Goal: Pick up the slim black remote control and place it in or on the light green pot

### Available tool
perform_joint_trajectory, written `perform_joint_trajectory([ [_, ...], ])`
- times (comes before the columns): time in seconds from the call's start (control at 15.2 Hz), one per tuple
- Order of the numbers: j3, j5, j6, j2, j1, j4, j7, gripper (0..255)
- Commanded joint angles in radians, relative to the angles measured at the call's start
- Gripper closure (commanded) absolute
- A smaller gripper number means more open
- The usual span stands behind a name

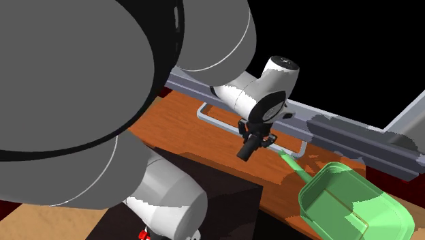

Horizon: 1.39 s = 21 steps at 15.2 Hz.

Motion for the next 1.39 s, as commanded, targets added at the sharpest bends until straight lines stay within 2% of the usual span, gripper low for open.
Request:
perform_joint_trajectory([
  [0.0, -0.04, -0.013, -0.011, 0.016, -0.027, 0.024, -0.059, 255],
  [0.26, -0.12, -0.008, -0.02, 0.09, -0.061, 0.101, -0.182, 255],
  [0.53, -0.192, 0.028, -0.034, 0.18, -0.086, 0.195, -0.312, 255],
  [0.92, -0.269, 0.132, -0.075, 0.343, -0.134, 0.367, -0.519, 255],
  [1.32, -0.292, 0.255, -0.148, 0.527, -0.225, 0.577, -0.707, 255],
])
